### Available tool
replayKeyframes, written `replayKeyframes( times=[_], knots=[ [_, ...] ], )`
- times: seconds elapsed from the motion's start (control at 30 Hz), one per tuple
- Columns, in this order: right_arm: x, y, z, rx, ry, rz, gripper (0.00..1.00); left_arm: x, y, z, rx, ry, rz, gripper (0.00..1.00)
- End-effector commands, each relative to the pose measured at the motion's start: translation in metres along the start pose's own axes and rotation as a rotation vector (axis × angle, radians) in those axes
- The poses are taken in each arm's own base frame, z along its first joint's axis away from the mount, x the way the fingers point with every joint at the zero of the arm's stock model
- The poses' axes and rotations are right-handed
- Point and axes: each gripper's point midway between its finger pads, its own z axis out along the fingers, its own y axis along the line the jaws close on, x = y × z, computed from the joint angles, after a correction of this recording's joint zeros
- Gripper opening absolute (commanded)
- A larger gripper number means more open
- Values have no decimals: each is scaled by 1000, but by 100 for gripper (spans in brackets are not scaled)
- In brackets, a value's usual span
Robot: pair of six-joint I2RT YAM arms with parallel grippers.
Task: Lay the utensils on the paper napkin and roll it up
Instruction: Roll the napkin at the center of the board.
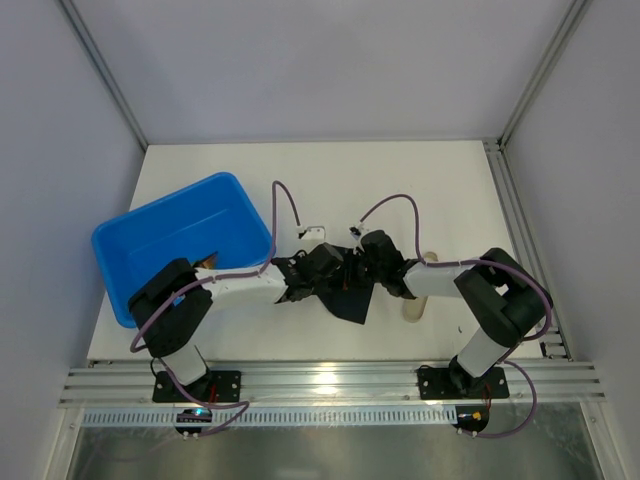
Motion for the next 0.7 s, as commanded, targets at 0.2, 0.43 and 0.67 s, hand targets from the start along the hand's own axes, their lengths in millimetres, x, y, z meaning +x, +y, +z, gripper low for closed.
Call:
replayKeyframes(
  times=[0.2,0.43,0.67],
  knots=[
    [-18,10,-13,6,-79,-60,20,-19,-19,3,50,-59,-16,0],
    [-27,17,-22,13,-86,-96,29,-18,-17,3,48,-57,-15,0],
    [-35,30,-27,-18,-96,-109,20,-16,-16,3,47,-51,-14,0]
  ],
)
